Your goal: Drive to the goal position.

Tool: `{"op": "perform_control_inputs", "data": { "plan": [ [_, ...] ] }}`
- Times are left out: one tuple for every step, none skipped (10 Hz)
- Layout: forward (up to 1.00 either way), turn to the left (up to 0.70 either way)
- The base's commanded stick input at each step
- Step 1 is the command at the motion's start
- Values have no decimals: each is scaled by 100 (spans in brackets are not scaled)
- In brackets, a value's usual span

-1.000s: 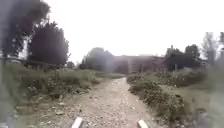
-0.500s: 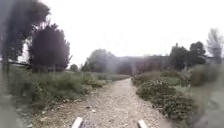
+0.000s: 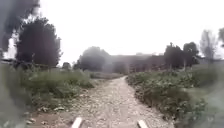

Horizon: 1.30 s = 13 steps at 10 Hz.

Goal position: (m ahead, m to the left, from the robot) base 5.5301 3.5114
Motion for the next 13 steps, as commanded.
{"op": "perform_control_inputs", "data": {
  "plan": [
    [100, -39],
    [100, -36],
    [100, 0],
    [100, 0],
    [100, 0],
    [100, 0],
    [100, 0],
    [100, 0],
    [100, 0],
    [100, -27],
    [100, -40],
    [100, -38],
    [100, -16]
  ]
}}
